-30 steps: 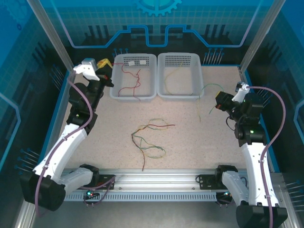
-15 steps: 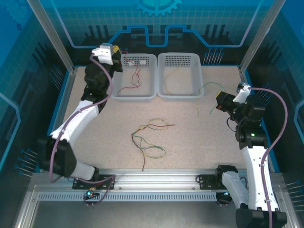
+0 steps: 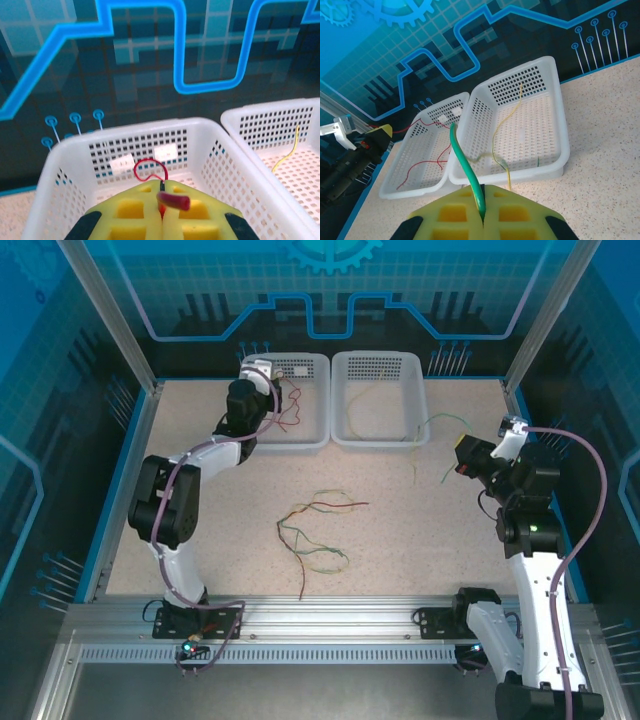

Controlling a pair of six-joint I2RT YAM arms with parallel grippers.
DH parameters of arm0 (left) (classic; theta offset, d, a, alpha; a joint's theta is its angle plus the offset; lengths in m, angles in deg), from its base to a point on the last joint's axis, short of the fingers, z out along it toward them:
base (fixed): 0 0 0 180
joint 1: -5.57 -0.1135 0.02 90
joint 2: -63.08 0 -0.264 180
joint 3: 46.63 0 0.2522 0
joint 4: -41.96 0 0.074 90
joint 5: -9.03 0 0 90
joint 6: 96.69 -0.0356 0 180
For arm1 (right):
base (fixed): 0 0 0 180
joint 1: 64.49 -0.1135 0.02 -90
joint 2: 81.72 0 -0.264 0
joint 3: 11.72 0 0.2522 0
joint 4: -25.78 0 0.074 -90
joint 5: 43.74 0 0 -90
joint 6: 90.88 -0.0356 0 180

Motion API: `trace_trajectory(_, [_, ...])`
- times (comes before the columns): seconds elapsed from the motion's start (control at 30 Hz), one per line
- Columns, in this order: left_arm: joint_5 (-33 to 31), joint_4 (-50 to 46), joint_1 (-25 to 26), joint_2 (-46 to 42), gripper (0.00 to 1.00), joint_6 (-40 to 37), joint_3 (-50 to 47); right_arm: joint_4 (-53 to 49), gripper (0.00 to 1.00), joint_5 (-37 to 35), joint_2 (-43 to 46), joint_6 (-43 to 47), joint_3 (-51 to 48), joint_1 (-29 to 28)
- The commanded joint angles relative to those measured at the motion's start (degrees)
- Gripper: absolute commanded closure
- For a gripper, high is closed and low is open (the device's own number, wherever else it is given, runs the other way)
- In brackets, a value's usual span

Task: Untangle the cables

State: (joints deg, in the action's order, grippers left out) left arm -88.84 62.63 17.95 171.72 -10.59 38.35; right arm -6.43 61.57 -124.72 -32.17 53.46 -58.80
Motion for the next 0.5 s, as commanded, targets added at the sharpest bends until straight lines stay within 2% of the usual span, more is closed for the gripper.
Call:
trace_trajectory(0.0, [-0.54,-3.77,0.27,0.68,1.00,4.91,0.93,-0.01,1.00,1.13,-0.32,0.54,1.14,0.40])
trace_trajectory(0.47, [0.80,-13.82,0.89,1.31,1.00,12.55,-1.14,1.66,1.00,0.69,-1.03,0.70,0.26,-1.67])
